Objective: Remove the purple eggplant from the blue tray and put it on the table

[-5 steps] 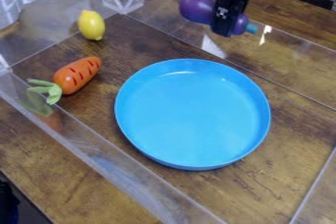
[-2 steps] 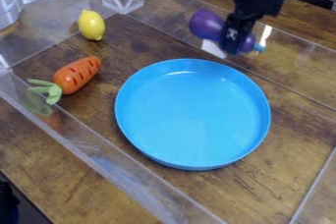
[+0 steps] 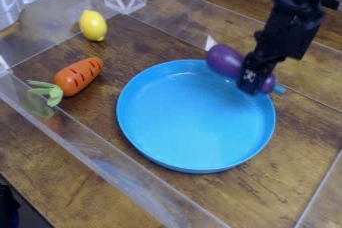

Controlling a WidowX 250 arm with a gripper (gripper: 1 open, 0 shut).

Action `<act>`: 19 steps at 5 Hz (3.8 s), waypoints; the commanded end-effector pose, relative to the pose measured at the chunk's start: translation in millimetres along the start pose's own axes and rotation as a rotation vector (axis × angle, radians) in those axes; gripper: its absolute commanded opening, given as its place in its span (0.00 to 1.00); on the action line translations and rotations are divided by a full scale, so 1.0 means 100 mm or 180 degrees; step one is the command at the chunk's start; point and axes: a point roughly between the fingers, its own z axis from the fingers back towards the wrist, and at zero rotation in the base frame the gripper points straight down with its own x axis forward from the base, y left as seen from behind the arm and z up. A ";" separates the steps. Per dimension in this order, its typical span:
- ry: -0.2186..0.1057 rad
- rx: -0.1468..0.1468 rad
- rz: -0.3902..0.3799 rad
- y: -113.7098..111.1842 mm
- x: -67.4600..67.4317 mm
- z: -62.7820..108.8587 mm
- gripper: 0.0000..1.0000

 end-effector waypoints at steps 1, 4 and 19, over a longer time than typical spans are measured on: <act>-0.0174 0.0357 -0.0046 -0.04 0.08 0.35 0.00; -0.0220 0.0428 0.0211 -0.09 -0.15 0.37 0.00; -0.0462 0.1252 0.0318 0.21 0.25 0.71 0.00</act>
